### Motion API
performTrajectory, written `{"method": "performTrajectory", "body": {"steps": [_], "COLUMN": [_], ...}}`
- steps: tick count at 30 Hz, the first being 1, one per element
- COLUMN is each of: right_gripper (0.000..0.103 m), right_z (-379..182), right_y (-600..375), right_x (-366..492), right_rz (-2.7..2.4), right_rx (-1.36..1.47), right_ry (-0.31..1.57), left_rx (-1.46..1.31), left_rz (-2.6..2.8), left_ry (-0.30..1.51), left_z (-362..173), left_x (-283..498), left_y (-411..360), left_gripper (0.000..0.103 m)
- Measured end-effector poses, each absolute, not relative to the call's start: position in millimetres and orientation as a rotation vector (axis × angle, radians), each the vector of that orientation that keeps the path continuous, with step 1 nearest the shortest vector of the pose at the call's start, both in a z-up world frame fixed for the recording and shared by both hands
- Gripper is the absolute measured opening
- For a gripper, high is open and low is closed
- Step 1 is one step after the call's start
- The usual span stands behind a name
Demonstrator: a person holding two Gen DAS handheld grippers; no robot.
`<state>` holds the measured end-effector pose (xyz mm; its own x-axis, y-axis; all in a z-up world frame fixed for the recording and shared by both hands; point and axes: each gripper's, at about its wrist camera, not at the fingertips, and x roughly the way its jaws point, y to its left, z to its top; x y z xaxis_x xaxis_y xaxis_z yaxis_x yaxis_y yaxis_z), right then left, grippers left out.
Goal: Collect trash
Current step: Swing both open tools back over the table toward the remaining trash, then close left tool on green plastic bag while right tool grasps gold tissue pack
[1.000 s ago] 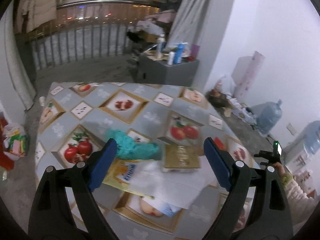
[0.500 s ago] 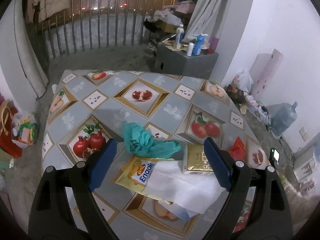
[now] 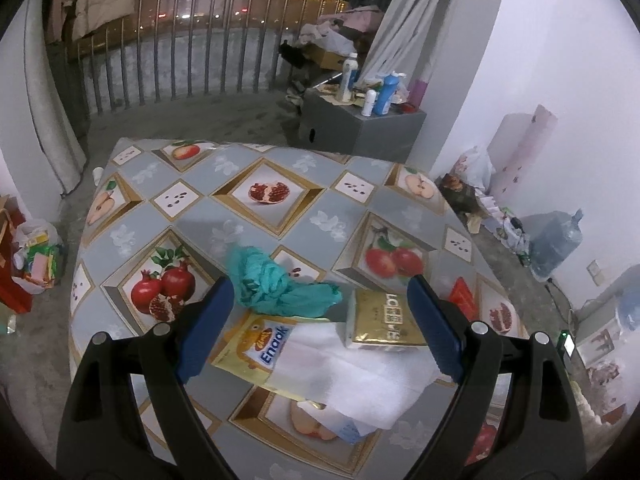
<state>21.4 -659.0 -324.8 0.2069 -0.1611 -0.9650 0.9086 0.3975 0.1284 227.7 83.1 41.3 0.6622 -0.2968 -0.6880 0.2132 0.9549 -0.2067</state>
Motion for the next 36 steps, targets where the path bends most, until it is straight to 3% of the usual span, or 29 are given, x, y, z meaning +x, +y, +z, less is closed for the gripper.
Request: {"method": "performTrajectory", "body": {"steps": [4,8,11,22,36], "right_gripper": [0.054,0.077,0.085,0.085,0.085], "right_z": [-270,-198,-153,-38,-23], "right_y": [-636,-594,-557,-408,-246], "right_x": [6,-10,-17,-3,75], "right_rz": [-0.801,-0.670,-0.567,-0.181,0.186], "right_rx": [0.855,0.814,0.781,0.576,0.477], "right_ry": [0.992,0.873,0.851,0.772,0.756], "left_rx": [-0.121,-0.140,-0.149,-0.210,-0.042], "left_rz": [-0.300,-0.312,-0.331,-0.376,-0.426], "left_ry": [0.765,0.734,0.718,0.714,0.640], "left_z": [48,56,58,38,22], "left_x": [216,201,189,164,147], "left_y": [84,88,91,107,114], "left_gripper": [0.084,0.084,0.084,0.084,0.084]}}
